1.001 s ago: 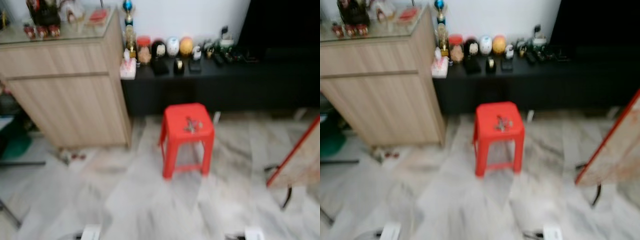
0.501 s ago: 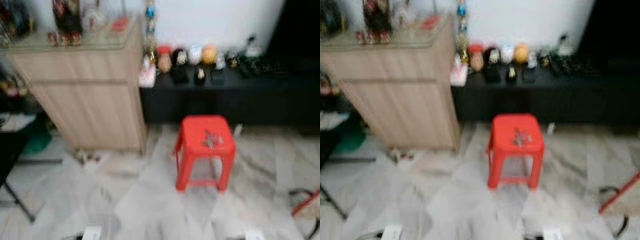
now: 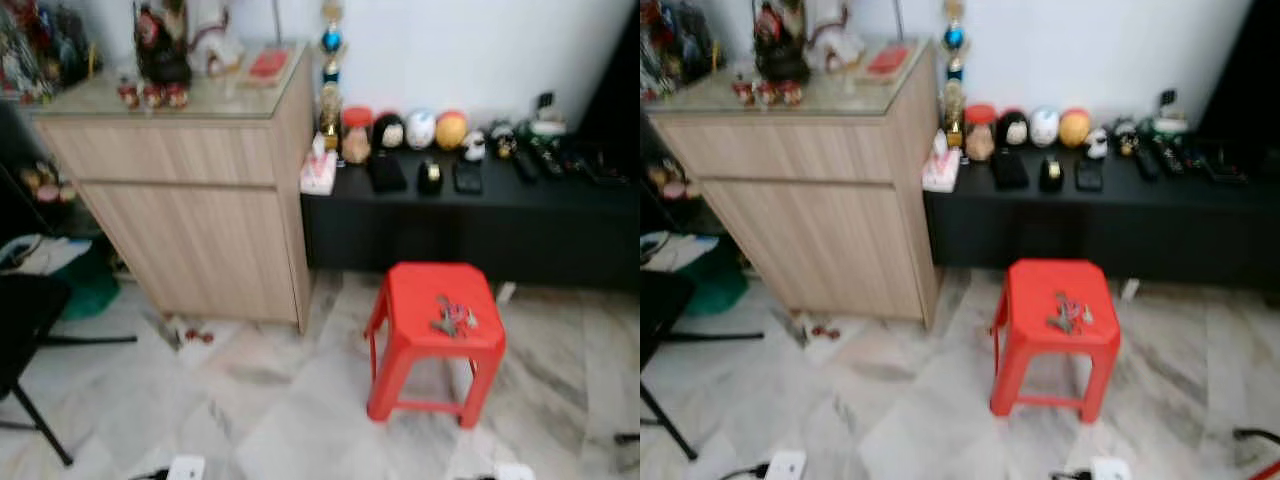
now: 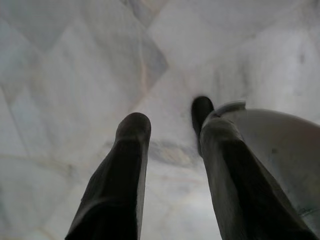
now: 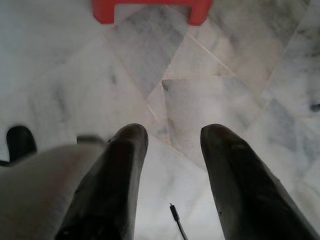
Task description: Hang keys on a hook
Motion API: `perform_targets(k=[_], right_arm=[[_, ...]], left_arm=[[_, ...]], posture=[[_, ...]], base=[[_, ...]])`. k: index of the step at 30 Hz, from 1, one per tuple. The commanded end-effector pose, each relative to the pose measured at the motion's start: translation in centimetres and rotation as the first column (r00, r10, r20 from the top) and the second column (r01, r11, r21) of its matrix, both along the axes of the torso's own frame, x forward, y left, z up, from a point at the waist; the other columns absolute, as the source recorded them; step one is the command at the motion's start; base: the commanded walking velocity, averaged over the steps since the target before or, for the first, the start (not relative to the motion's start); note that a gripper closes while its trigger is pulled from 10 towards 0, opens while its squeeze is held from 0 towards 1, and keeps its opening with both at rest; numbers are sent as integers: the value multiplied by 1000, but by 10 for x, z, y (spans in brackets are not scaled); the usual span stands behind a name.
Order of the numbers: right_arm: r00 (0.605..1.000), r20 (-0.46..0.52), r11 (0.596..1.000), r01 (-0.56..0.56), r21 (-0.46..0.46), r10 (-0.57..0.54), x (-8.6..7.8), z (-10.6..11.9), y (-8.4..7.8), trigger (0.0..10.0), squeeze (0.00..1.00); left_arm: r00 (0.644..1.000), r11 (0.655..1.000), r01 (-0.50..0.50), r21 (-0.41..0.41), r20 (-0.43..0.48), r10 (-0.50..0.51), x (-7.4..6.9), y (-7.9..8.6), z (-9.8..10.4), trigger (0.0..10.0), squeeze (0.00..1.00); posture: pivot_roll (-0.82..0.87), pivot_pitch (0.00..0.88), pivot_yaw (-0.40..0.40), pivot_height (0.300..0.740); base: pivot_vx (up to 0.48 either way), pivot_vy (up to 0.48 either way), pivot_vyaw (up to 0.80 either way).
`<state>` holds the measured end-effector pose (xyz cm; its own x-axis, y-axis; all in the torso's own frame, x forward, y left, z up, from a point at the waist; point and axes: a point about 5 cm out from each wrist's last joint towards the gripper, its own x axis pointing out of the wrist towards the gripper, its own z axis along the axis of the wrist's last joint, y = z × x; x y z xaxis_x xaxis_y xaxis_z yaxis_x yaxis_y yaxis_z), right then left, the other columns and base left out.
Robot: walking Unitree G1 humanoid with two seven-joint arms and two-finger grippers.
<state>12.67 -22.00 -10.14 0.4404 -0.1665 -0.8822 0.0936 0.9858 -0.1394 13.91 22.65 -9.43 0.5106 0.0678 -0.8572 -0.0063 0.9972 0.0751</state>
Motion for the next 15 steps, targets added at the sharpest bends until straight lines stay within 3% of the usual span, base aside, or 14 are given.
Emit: perform_targets(k=[1,10,15], right_arm=[[999,-17,999,34,-20,-34,-8,0,-10,10000,0],[997,-17,997,74,-23,-74,-10,-1,-11,10000,0],[997,-23,997,72,-29,-73,-10,-1,-11,10000,0]], left_arm=[[1000,1000,5,-10,15,-5,5,-5,1,10000,0],[1000,1000,6,-9,16,-5,5,-4,1,10000,0],[1000,1000,7,-9,16,-7,6,-4,1,10000,0]], posture=[[-104,0,25,740],[-104,0,25,740],[-104,0,25,740]], base=[[315,0,0],[312,0,0],[313,0,-749]])
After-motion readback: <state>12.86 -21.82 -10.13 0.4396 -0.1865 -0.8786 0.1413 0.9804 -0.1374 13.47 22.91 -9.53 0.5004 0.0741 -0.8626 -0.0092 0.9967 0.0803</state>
